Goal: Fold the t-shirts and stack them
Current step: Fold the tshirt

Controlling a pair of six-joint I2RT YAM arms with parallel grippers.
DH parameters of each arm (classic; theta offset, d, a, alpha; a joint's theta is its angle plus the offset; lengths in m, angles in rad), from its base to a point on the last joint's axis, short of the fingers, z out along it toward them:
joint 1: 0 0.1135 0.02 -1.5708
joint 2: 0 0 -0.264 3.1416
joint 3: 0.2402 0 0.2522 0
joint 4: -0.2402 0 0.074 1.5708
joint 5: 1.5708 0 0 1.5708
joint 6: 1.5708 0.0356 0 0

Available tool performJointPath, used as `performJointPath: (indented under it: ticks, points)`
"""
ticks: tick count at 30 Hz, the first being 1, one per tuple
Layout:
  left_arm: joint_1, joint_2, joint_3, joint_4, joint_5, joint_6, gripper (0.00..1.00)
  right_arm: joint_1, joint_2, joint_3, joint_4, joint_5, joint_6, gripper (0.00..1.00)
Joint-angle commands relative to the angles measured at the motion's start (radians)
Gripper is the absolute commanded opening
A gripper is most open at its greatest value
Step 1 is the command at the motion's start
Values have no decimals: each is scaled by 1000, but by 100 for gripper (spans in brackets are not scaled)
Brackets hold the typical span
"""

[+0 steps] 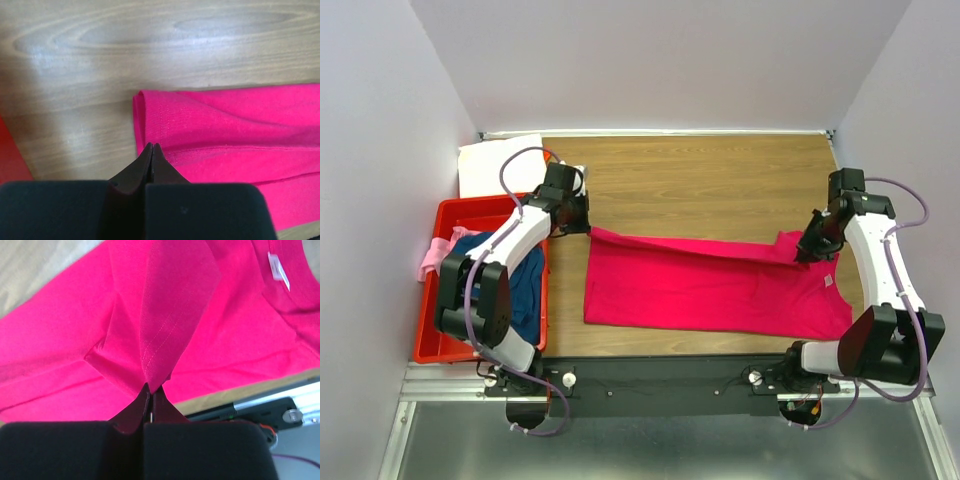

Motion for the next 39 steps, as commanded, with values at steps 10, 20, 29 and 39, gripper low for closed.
performJointPath:
  ticks: [10, 20, 29, 39]
  points:
    - [4, -147, -145, -53, 55, -49, 0, 4, -89, -18, -172, 43, -8, 0]
    - [3, -266, -183, -188, 55, -96, 29, 55, -159, -104, -255, -25, 57, 1]
    - [-3, -160, -56, -154, 61, -96, 56, 60, -161, -121, -233, -55, 68, 60]
    - [-37, 142, 53, -59, 189, -35, 56, 60, 64, -75, 153, 32, 146, 67]
